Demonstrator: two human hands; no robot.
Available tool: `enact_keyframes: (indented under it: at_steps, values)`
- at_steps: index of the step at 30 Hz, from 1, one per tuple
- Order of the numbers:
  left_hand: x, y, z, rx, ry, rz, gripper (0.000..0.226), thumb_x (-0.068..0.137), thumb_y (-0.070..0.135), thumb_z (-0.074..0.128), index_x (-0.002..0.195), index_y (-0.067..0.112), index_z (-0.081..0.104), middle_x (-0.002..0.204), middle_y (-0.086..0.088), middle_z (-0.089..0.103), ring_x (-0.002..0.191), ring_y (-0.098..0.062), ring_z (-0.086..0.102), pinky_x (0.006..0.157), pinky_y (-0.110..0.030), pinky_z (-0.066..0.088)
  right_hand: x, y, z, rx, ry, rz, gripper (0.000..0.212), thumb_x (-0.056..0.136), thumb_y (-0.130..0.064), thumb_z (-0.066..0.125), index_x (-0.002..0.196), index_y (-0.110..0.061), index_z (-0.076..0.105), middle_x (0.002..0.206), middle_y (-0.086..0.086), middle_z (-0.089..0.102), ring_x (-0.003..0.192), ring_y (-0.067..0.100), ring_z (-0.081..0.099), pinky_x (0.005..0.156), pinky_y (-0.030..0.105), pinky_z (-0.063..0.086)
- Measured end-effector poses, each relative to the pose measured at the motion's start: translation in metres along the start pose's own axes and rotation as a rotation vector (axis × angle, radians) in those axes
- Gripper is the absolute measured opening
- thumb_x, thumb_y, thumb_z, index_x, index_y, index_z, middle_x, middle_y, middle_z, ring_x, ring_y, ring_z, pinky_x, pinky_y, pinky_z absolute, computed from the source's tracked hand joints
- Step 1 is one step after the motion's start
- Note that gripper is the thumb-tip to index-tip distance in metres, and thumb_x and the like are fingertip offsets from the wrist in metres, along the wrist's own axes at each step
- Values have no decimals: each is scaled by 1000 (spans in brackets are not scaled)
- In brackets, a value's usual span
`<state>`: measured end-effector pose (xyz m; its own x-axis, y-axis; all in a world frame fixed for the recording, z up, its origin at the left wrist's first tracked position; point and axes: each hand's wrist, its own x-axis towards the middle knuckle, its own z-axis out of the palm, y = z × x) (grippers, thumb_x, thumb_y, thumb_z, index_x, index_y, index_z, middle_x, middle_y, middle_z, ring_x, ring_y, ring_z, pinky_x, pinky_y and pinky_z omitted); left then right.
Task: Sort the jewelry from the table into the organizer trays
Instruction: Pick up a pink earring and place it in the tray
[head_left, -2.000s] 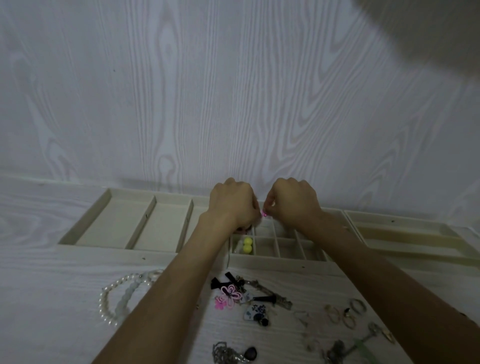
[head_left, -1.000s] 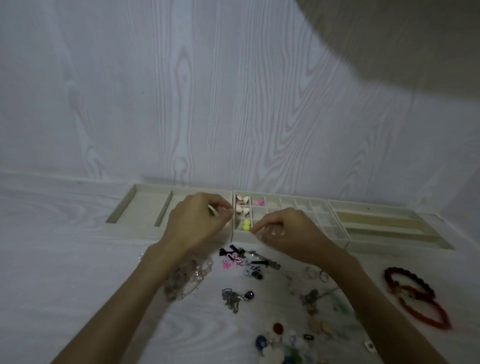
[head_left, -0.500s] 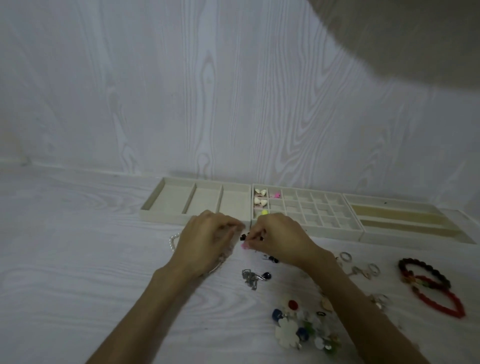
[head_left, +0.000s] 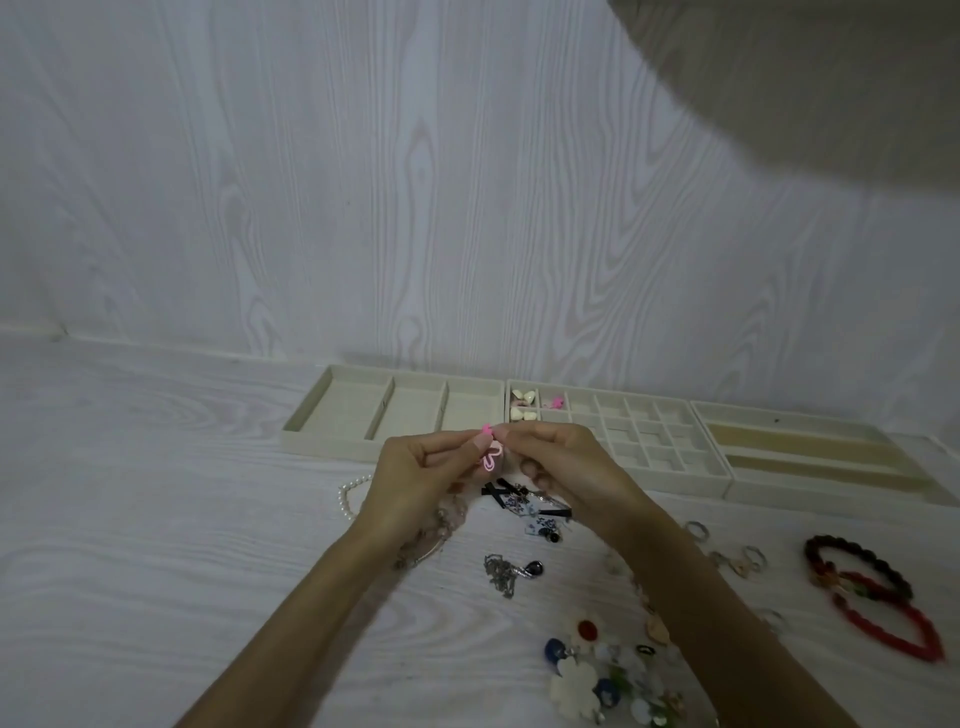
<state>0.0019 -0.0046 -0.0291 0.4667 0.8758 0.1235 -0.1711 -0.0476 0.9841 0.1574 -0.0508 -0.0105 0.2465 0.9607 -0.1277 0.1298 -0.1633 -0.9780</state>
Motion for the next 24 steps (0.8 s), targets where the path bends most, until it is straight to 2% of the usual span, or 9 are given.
enact_keyframes:
  at_steps: [4,8,11,13,15,17,18,21,24]
  values:
    - [9,8,1,-1,18,11,13,80,11,70,92,11,75,76,-5,75,67,-10,71,58,-16,52,-5,-7,-8,-32,113,-115,14,85,-25,68,95,-17,74,51,-20,57,50,-5,51,51,7,37]
    - [34,22,9,225,-82,71,15,82,20,71,93,11,75,76,-1,75,64,-2,66,54,-11,47,-1,-18,-23,-71,154,-143,18,83,-37,67,91,-23,74,63,-12,64,56,-2,54,57,13,41]
    - [59,27,17,363,-204,105,14,83,19,71,93,10,75,75,-3,74,64,0,66,56,-8,45,11,-24,-36,-131,194,-162,10,83,-28,69,88,-21,74,64,-11,68,54,-6,58,49,6,39]
    - [83,22,22,417,-251,130,11,82,17,72,92,13,75,77,-7,74,71,-6,69,68,-16,53,24,-27,-45,-158,212,-180,7,84,-18,69,88,-18,75,65,-11,70,57,-3,61,51,8,42]
    - [105,14,27,472,-256,143,10,82,17,73,91,17,76,83,-6,75,80,-13,71,84,-32,57,38,-26,-55,-199,245,-188,8,84,-17,69,89,-16,76,71,-6,72,60,1,64,59,14,47]
    - [124,4,35,504,-238,147,10,82,16,72,91,19,75,84,-4,75,82,-16,71,87,-41,55,52,-23,-64,-246,324,-187,9,81,-20,72,88,-17,77,74,0,74,64,5,67,66,20,51]
    - [132,0,39,530,-217,155,9,81,17,72,89,22,74,82,-2,74,81,-16,70,86,-42,55,59,-22,-69,-265,367,-185,10,79,-21,74,87,-17,77,72,0,74,63,5,66,65,21,51]
    - [149,-11,48,623,-156,164,11,78,24,73,86,31,70,78,8,72,79,-9,68,80,-37,57,76,-18,-79,-313,433,-155,17,73,-28,79,83,-15,78,62,-1,71,48,2,58,48,15,42]
    - [157,-17,49,691,-136,152,6,79,27,71,83,32,71,73,13,70,78,-7,67,78,-33,56,85,-13,-88,-362,423,-139,20,73,-30,80,79,-12,78,61,0,70,42,-1,53,46,17,39]
